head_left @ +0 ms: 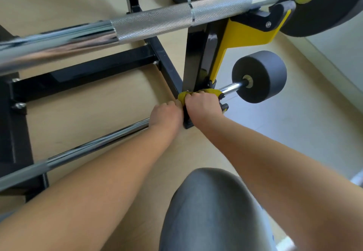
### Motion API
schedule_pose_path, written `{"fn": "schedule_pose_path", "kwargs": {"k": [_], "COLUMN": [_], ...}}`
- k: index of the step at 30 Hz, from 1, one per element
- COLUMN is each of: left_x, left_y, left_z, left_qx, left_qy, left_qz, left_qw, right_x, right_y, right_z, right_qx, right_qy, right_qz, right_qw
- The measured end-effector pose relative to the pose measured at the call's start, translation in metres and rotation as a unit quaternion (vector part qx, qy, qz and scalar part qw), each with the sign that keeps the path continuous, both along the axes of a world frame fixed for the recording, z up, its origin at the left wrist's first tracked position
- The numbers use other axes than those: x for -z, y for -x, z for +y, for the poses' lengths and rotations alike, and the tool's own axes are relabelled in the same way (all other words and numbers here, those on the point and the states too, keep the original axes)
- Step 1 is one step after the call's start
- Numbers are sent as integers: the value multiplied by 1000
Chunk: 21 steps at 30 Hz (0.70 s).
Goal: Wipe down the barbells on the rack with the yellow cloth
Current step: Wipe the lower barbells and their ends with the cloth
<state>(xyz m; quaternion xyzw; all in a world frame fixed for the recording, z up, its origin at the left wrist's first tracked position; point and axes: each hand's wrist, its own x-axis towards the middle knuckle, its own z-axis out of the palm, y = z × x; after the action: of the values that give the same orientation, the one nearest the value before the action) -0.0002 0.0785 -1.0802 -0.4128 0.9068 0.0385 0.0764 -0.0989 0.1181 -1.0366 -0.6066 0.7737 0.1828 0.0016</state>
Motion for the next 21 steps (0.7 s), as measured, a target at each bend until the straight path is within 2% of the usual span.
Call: {"fn": "schedule_pose_path", "kwargs": {"k": [3,6,9,16,21], "left_x": [-3,0,3,1,5], "left_y": [-2,-17,-48,-121,-165], "left_z": [7,10,11,13,17], "left_qx": [4,-7,-53,-76,-152], "left_qy": [-4,8,7,1,-9], "left_qz": [-25,-26,-20,-33,-61], "left_qw": [1000,1000,998,997,986], "right_x": [-13,-20,-20,-25,-24], "right_y": [-16,-28,-55,-116,-170], "right_z": [-4,-4,-8,-18,-12], "right_qx": [23,-11,-24,-101,-122], "right_qy": [-34,-29,-43,-48,-34], "right_qz": [-14,-1,-65,-100,-165], "right_qw": [999,1000,997,989,978]}}
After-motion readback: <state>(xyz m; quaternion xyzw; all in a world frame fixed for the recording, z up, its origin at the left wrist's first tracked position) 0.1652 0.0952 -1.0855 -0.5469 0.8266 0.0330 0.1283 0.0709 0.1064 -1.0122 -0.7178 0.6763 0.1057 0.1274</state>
